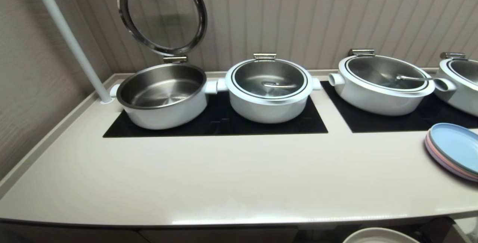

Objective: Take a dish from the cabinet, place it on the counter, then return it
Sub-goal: Put it back into the cabinet

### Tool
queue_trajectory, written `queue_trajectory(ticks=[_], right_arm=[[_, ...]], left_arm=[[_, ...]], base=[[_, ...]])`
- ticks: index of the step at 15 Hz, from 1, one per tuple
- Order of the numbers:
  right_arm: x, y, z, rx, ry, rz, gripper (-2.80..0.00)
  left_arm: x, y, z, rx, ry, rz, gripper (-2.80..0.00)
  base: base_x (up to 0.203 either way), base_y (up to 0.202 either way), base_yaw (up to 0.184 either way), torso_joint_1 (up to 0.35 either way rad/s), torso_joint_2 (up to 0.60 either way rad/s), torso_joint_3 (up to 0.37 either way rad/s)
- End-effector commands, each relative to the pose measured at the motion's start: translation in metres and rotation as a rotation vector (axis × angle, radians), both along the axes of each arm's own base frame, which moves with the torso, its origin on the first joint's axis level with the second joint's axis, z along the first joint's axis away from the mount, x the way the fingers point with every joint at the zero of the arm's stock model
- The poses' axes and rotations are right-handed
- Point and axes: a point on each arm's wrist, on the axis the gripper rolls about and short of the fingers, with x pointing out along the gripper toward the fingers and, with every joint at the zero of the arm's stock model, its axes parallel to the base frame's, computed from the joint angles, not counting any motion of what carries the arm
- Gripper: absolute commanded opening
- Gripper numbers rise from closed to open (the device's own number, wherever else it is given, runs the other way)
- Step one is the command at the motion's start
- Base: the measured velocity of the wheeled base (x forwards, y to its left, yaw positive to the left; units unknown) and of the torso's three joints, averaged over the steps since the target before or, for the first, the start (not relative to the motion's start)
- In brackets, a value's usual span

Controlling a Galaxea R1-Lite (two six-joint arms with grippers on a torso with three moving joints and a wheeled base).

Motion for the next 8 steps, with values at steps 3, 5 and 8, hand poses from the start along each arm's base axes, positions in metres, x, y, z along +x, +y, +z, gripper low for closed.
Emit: queue_trajectory(ticks=[3, 5, 8], right_arm=[[-0.0101, -0.001, -0.0069, 0.009, 0.004, -0.001, -2.8], [-0.0148, -0.0012, -0.0063, 0.021, 0.003, 0.021, -2.8], [-0.0155, -0.0012, -0.0061, 0.021, 0.0, 0.033, -2.8]], left_arm=[[0.0, 0.0, 0.0, -0.001, 0.0, 0.0, -2.8], [0.0, 0.0, 0.0, -0.001, 0.0, 0.0, -2.8], [0.0, 0.0, 0.0, -0.001, 0.0, 0.0, -2.8]], base=[[0.0, 0.0, 0.0, 0.0, 0.0, 0.0], [0.0, 0.0, 0.0, 0.0, 0.0, 0.0], [0.0, 0.0, 0.0, 0.0, 0.0, 0.0]])
